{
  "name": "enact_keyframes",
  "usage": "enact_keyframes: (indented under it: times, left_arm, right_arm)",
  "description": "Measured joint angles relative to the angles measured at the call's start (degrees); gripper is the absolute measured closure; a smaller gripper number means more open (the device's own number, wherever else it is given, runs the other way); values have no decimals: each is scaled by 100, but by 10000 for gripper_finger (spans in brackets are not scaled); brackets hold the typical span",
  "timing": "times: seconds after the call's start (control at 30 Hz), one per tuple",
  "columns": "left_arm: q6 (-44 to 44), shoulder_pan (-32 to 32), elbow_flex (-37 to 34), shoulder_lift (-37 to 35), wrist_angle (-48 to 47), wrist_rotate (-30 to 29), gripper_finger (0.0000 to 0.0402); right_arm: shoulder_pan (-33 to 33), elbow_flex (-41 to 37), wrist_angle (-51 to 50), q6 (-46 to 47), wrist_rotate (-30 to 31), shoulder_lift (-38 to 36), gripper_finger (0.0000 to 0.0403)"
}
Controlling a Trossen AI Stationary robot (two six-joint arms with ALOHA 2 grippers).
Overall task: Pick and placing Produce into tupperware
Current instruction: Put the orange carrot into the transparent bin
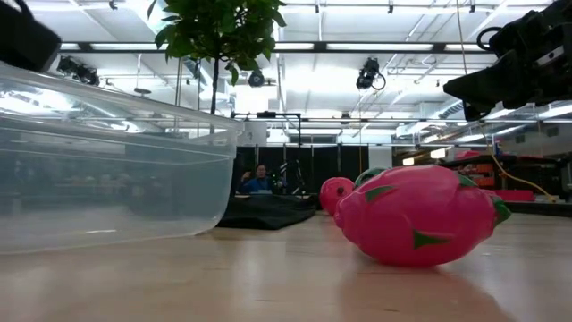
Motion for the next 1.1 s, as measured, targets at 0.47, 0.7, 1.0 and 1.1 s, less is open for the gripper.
enact_keyframes:
  times: [0.47, 0.7, 1.0, 1.1]
  left_arm:
    - [-45, -43, -384, 0, 596, -86, 132]
    - [-38, -39, -384, 28, 585, -295, 132]
    - [27, -106, -383, 344, 658, -269, 132]
    - [39, -107, -383, 360, 667, -239, 132]
  right_arm:
    - [0, 0, 0, 0, 0, 0, 361]
    - [0, 0, 0, 0, 0, 0, 361]
    - [0, 0, 0, 0, 0, 0, 361]
    - [-2, 0, 2, 1, 0, 0, 361]
